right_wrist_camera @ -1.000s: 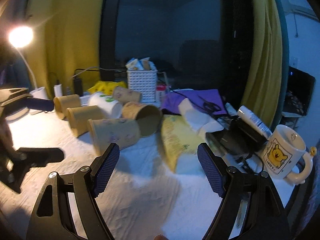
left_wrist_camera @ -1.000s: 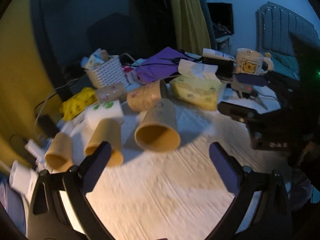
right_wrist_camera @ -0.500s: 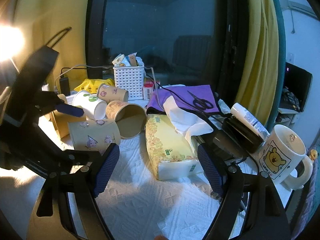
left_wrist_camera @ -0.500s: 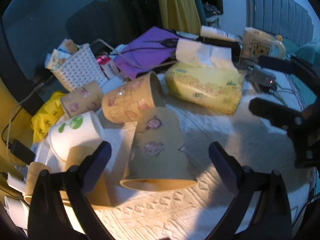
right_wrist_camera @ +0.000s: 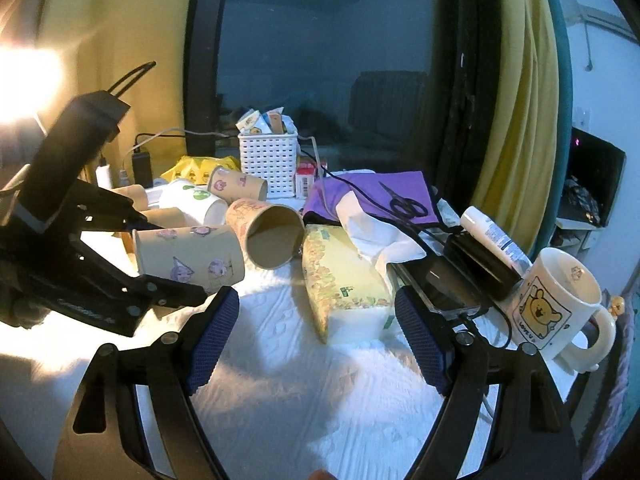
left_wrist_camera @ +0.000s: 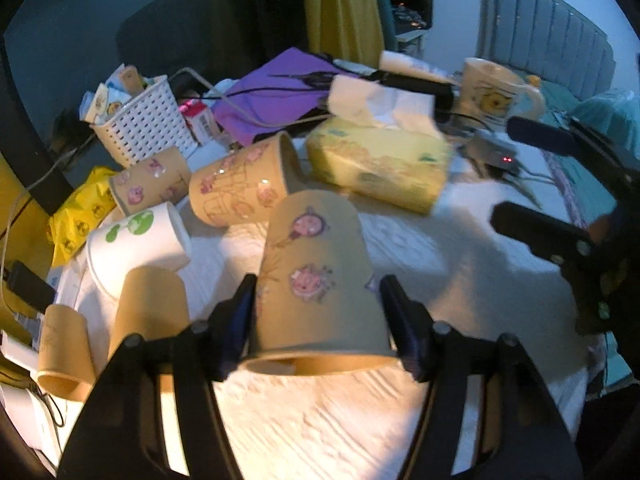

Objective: Flip cup upright
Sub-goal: 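Lift the cup with the left gripper while the right gripper approaches its side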

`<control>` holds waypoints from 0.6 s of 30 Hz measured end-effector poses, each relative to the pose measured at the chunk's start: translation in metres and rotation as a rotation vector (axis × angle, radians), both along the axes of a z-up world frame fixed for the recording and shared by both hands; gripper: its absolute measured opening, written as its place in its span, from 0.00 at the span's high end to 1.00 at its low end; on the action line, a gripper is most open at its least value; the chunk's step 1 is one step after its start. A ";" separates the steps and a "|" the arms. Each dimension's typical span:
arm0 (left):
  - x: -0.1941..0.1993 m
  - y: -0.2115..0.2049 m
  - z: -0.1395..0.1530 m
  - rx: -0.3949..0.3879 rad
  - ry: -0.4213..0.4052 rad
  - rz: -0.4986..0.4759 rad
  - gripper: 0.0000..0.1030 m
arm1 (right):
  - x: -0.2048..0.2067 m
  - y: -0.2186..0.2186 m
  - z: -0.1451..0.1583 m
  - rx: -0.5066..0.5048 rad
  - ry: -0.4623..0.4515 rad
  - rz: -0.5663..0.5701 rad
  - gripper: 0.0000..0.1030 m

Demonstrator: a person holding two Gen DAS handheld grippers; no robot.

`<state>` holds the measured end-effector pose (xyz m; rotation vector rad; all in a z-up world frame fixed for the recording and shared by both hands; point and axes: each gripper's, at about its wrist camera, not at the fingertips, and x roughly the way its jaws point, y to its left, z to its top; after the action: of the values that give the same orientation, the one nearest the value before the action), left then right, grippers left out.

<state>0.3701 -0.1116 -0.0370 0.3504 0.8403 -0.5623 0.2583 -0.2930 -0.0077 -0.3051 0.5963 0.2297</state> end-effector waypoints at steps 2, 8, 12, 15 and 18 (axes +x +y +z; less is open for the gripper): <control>-0.016 0.000 0.005 0.007 -0.011 -0.020 0.39 | -0.008 0.003 0.004 -0.005 -0.002 0.009 0.20; -0.067 0.013 0.017 0.002 -0.026 -0.051 0.39 | -0.044 0.022 0.016 -0.012 0.000 0.058 0.20; -0.111 0.028 0.023 -0.013 -0.042 -0.069 0.39 | -0.076 0.044 0.022 -0.039 0.003 0.139 0.20; -0.147 0.039 0.028 -0.027 -0.047 -0.068 0.39 | -0.099 0.059 0.030 -0.040 0.019 0.217 0.20; -0.179 0.048 0.030 -0.037 -0.056 -0.072 0.39 | -0.125 0.077 0.034 -0.047 0.068 0.341 0.20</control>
<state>0.1908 -0.0637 -0.0066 0.3625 0.7650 -0.6316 0.1330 -0.2163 0.0264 -0.4458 0.6153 0.5563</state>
